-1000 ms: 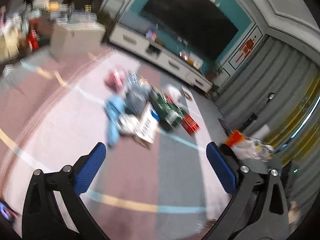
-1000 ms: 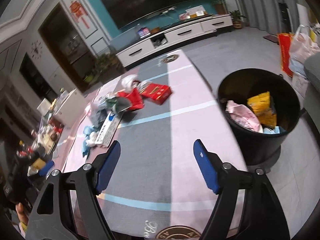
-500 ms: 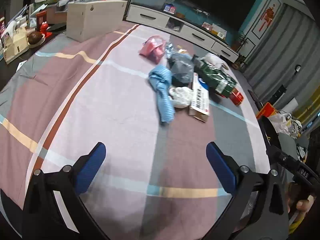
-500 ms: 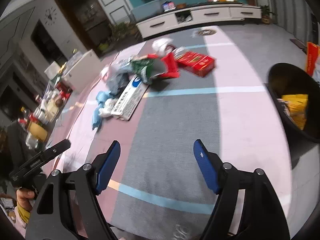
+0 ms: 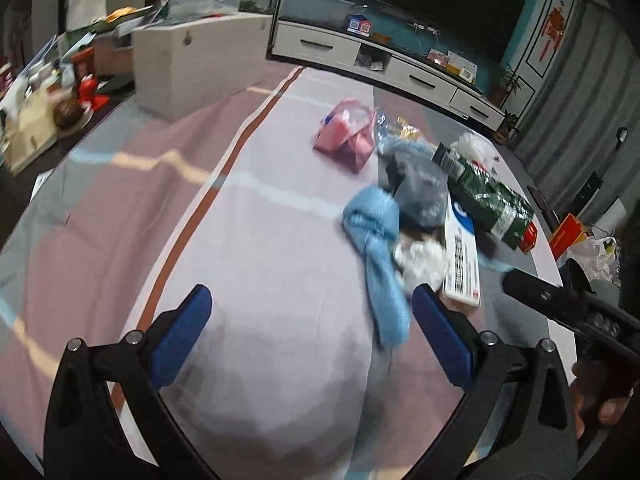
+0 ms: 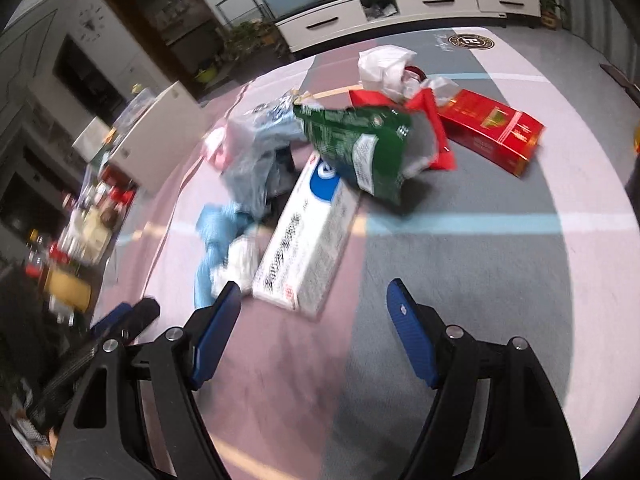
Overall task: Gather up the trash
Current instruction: 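Grasp the blue cloth with the left tool while the right tool grasps the white medicine box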
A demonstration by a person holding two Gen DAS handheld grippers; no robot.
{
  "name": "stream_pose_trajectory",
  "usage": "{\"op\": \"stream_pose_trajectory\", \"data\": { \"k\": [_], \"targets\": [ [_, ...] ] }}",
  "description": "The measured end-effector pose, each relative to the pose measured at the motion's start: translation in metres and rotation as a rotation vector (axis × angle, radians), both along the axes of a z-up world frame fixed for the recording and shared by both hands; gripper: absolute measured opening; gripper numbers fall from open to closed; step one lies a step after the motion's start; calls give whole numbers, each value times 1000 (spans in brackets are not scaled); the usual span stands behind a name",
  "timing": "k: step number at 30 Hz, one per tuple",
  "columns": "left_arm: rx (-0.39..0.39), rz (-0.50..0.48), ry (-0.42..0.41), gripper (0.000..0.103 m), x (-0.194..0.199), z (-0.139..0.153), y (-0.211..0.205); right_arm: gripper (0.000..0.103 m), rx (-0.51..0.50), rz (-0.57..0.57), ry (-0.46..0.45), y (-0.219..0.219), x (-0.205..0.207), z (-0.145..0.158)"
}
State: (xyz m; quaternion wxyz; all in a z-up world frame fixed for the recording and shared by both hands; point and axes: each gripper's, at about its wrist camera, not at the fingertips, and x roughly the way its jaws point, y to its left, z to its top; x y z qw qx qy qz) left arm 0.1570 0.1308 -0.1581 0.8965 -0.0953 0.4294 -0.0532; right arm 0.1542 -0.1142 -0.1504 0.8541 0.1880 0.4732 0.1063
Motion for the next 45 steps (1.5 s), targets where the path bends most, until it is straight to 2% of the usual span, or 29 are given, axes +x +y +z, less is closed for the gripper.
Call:
{"op": "stream_pose_trajectory", "data": {
  "k": [4,6,8,12,16,20,22,24,26,28,32,33,34,35,39,45],
  "targets": [
    [17,-27,-10,100,17,0,-6,69,-63,-23,19,14,27,-7],
    [19,-35,-7,100,23,-1,-8,61,-107,-37,29,20,37,-12],
    [21,-41,-6,100,27,-2,-9,59,-149,-37,46,28,46,-16],
    [13,-52,-8,100,34,-3,-10,58,-228,-28,35,37,49,-20],
    [16,-67,-4,100,43,-4,-18,47,-266,-20,3,34,42,-14],
    [25,-108,-1,100,52,-6,-31,44,-184,-14,40,9,31,-14],
    [38,-118,4,100,58,-8,-37,44,-105,10,37,-4,21,-10],
    [51,-134,19,98,67,-11,-44,44,-67,33,29,-13,10,-5],
    [65,-146,39,93,74,-17,-50,44,-5,57,25,-23,-3,-1],
    [80,-139,64,80,81,-23,-53,44,35,81,26,-29,-12,1],
    [95,-135,70,71,84,-30,-56,44,86,93,17,-35,-26,4],
    [99,-135,67,64,84,-30,-56,44,95,96,14,-36,-27,5],
    [97,-132,65,46,83,-29,-56,44,102,96,12,-37,-30,6],
    [83,-138,63,40,81,-28,-56,44,106,94,12,-38,-32,5],
    [113,-134,30,35,67,-15,-53,44,134,88,10,-48,-45,8],
    [102,-151,-10,34,28,12,-42,44,165,62,-4,-70,-68,17]
  ]
}}
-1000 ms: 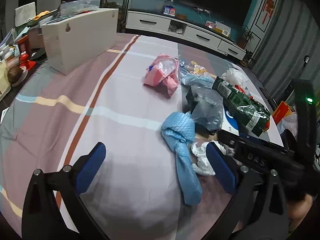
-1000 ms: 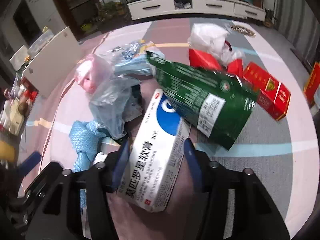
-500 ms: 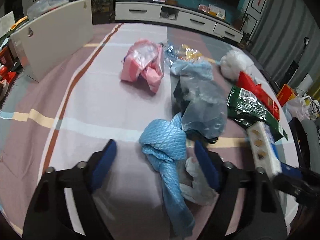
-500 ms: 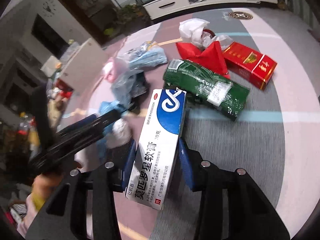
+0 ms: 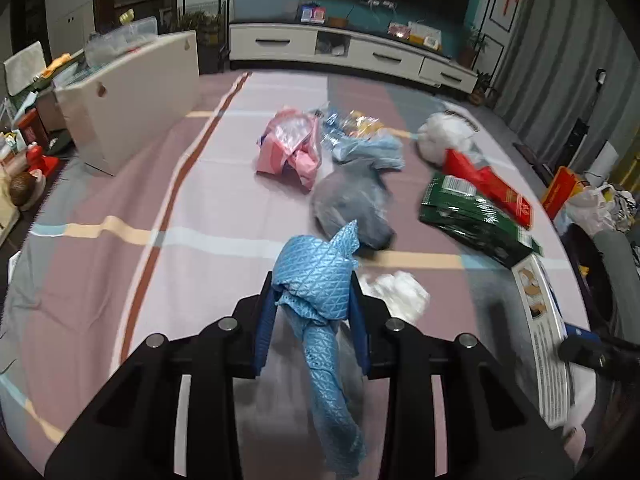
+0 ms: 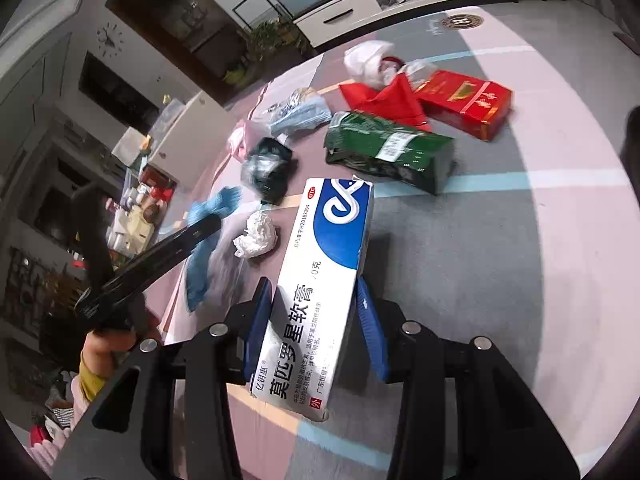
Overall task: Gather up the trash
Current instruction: 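Grasp the blue cloth with the left tool while the right tool grasps the white medicine box, then carry cloth and medicine box to the black bin and open both tools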
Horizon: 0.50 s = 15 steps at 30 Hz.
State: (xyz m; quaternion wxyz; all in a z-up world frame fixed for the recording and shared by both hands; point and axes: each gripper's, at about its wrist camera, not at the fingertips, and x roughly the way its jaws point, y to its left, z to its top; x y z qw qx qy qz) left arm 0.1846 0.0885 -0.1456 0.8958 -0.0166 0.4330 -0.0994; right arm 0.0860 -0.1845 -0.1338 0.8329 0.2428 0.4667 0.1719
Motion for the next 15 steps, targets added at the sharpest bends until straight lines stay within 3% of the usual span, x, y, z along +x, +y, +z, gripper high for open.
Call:
{"op": "stream_pose_trajectory", "data": {
  "k": [9,15],
  "targets": [
    [-106,-95,-22,35,-55,35,-29,44,21,-63,-51,-32,-33,18],
    [-103,-203,-13,35,-71,42,-79,44,27,-140,-91,-66,-56,27]
  ]
}}
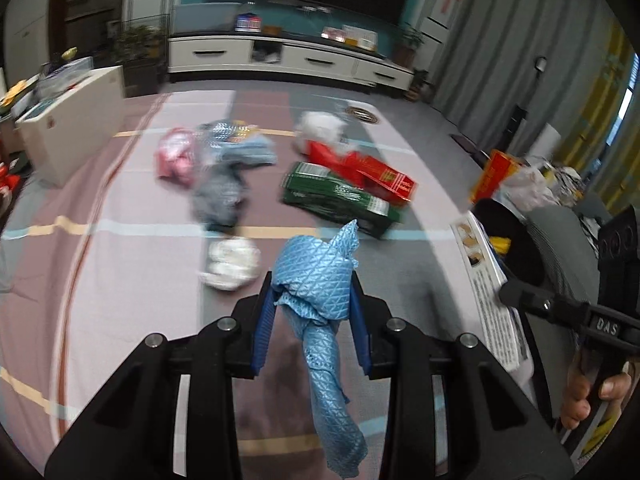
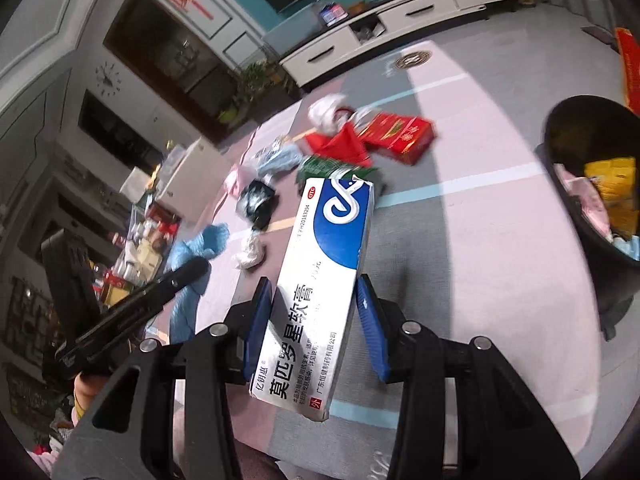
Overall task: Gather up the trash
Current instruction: 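Carry cloth and medicine box to the black bin and open both tools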
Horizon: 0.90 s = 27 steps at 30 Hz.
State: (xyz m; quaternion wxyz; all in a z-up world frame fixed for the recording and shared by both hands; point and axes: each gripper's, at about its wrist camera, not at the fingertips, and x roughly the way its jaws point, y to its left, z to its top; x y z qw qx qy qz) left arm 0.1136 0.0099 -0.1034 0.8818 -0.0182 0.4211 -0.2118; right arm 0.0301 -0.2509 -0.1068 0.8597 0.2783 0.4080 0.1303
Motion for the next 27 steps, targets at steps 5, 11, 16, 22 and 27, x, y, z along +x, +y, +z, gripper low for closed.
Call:
{"op": "stream_pose_trajectory", "data": {
  "k": [5,11,16,22,27],
  "targets": [
    [18,-90,-8,35,-10,5,-43,44,-9,-99,-22,-41,-17,3],
    [37,-179,-18,36,-11,16,-92,44,15,-260,-36,-102,-43,-3],
    [-15,-238,12,36,-4,24,-126,44,93,-399,-57,-151,-63,-13],
    [-64,-306,54,36,7,24,-189,44,130,-504,-67,-192,-76,-26],
    [-64,-399,68,36,11,18,-258,44,134,-563,-81,-214,-75,-32]
  ]
}}
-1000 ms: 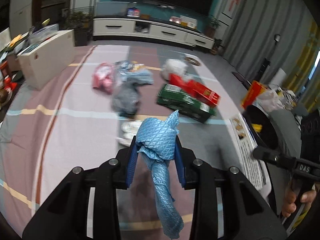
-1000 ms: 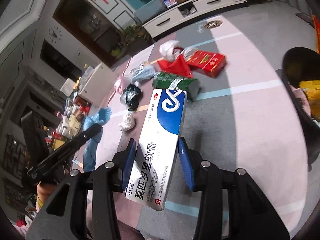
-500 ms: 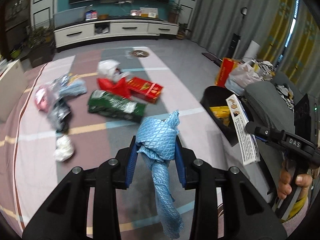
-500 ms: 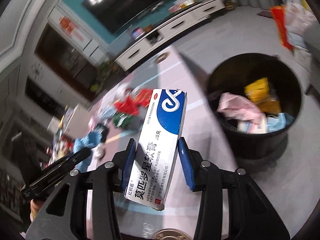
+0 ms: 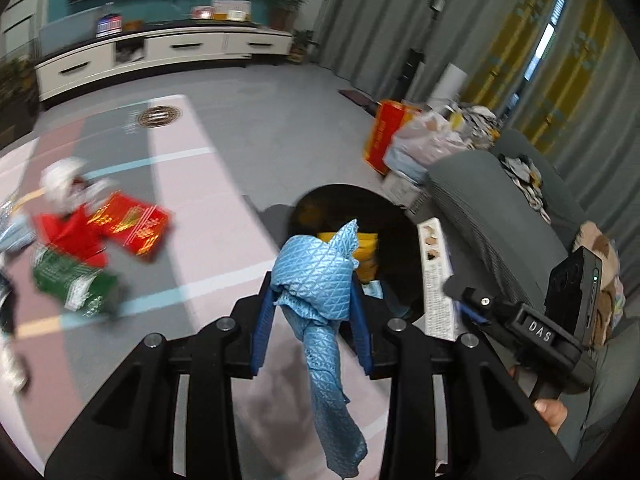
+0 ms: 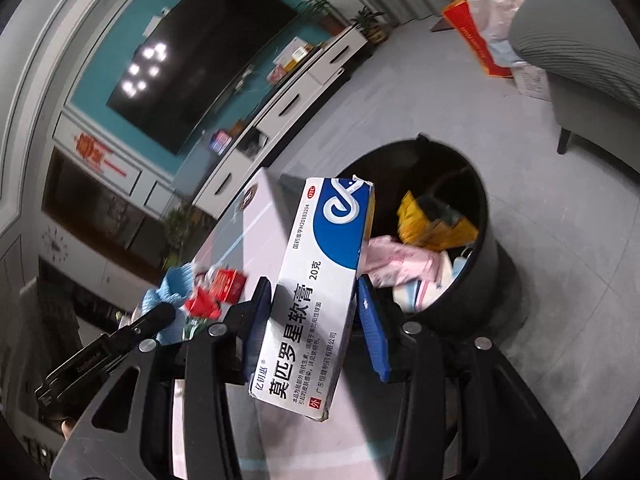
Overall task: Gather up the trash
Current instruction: 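Carry cloth and medicine box to the black bin and open both tools, then move both tools back over the table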
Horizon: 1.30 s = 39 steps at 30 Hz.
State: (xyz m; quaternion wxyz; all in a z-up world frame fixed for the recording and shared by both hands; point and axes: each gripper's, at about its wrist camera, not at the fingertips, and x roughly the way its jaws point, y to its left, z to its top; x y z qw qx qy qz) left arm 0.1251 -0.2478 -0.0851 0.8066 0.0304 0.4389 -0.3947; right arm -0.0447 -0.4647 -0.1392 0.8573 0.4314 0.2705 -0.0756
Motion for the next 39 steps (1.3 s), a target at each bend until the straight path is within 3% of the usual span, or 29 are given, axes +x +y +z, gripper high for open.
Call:
{"op": "stream_pose_trajectory", "data": {
  "k": [5,11,14,16,19,26,31,39],
  "targets": [
    [13,-46,42,36,7,-17,-52,44,-24,-42,8,-20,12,-6],
    [55,-35,55,38,19,-40,-91,45,-36,-74,50,-35,24,-20],
    [74,-25,58,47,24,-48,-99,48,-43,-67,77,-36,30,-28],
    [71,-25,58,60,25,-51,-101,50,-36,-70,87,-38,31,-31],
    [71,-23,50,63,24,-51,-95,53,-33,-81,96,-38,31,-33],
    [53,-8,38,73,17,-48,-60,56,-26,-82,86,-29,14,-26],
    [86,38,12,79,-1,-46,-8,60,-36,-42,85,-12,1,-21],
    [155,201,-21,84,-20,-46,94,60,-110,99,121,44,9,-5]
  ]
}}
